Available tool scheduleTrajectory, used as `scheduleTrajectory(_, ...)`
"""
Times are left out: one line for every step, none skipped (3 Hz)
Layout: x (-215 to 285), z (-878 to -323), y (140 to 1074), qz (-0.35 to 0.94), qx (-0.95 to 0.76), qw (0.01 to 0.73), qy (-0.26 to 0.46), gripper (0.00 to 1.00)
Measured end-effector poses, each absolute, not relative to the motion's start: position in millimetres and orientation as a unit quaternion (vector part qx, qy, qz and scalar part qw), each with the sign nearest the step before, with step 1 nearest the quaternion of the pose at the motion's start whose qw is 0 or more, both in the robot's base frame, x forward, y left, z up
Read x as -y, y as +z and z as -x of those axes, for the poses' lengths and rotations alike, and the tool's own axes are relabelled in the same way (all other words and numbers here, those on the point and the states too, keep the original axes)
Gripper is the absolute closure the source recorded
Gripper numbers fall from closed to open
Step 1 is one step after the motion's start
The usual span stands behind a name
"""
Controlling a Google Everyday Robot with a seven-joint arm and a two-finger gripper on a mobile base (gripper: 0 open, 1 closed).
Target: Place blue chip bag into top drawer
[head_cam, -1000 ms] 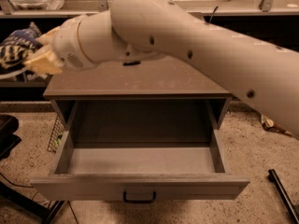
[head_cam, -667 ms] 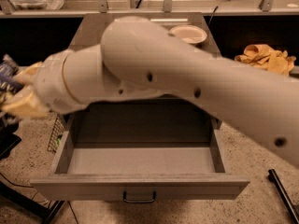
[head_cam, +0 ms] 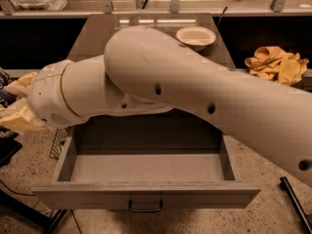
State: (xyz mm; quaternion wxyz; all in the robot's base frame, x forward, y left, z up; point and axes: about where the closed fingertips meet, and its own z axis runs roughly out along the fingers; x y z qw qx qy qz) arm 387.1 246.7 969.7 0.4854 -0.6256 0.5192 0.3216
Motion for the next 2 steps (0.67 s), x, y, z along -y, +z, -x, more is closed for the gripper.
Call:
scheduleTrajectory(-247.6,-398.2,955.9,0.625,-0.534,0.470,0.322,1.00)
scheduleTrajectory(-243.2,-412.5,914.9,0.597,-0.558,0.457,0.352,1.00)
